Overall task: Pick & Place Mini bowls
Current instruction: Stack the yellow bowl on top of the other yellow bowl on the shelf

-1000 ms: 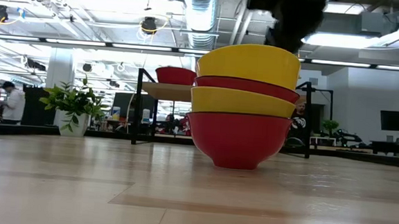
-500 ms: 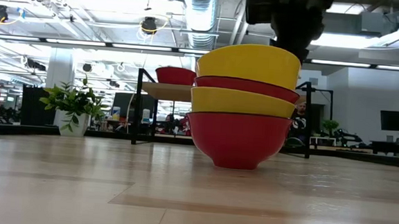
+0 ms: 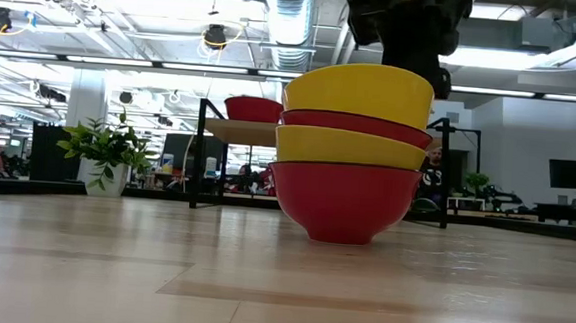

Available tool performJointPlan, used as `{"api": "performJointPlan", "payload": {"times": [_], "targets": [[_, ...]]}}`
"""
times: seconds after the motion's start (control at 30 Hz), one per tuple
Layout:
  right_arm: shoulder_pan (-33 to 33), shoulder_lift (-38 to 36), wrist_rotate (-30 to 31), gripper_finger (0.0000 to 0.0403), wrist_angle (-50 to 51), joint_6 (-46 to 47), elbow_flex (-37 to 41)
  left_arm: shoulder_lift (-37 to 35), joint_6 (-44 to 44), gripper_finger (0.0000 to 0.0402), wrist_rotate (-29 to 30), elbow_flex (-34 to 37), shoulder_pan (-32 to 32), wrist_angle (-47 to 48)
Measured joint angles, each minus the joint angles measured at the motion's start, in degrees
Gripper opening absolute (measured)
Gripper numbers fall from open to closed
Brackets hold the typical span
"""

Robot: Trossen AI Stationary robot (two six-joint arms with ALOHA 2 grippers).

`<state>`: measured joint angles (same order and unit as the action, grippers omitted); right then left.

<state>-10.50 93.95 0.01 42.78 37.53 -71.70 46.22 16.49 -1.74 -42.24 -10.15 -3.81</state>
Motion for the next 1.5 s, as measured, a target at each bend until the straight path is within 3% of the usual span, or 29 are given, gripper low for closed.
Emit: {"api": "performJointPlan", "payload": {"times": [0.37,0.57,0.73,1.5], "targets": [[-2.0,0.0,0.0,0.0098,0.0,0.2,0.0,0.0,-0.8,0.0145,-0.7,0.0,0.0,1.1],[-2.3,0.0,0.0,0.0098,0.0,0.1,0.0,0.0,-1.3,0.0145,-1.5,0.0,0.0,14.0],[-2.2,0.0,0.0,0.0098,0.0,0.1,0.0,0.0,-2.6,0.0145,2.8,0.0,0.0,25.7],[-0.7,2.4,0.0,0.0098,-0.4,-0.4,0.1,0.0,-2.5,0.0145,3.0,0.0,0.0,25.7]]}}
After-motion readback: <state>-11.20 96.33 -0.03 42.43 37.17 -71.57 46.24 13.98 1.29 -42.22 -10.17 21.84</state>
